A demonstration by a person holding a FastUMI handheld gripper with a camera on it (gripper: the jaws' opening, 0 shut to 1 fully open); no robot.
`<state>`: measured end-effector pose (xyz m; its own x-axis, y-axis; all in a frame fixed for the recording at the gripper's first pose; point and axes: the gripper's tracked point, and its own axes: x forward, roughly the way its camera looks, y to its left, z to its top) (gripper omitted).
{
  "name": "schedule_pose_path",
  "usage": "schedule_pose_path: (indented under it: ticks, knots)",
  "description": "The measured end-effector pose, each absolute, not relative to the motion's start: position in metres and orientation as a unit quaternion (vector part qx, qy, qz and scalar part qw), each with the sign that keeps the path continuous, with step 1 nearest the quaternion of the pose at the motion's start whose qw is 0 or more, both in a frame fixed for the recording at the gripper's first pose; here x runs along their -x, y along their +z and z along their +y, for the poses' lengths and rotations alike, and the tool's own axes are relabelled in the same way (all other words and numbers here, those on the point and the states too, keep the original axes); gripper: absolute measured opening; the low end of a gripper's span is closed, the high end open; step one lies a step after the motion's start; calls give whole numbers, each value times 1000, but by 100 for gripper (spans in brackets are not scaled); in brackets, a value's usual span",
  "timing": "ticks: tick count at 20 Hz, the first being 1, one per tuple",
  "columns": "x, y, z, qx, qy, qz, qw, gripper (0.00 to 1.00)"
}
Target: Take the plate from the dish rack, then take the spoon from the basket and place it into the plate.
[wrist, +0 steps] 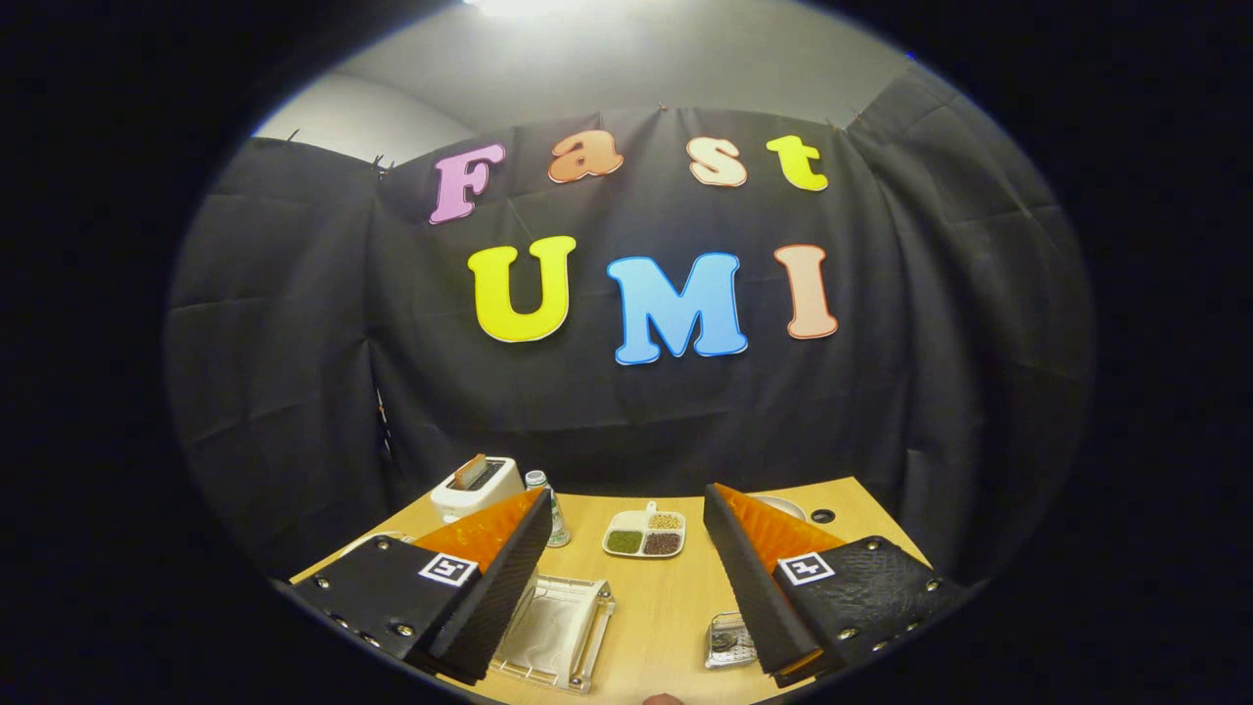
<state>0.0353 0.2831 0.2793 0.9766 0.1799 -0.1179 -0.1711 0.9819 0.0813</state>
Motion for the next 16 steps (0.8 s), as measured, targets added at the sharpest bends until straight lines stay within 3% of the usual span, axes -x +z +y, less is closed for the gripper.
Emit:
schedule_pose_path:
  ticks: [16]
  knots:
    - [-64,169,386,-62,119,291,947,96]
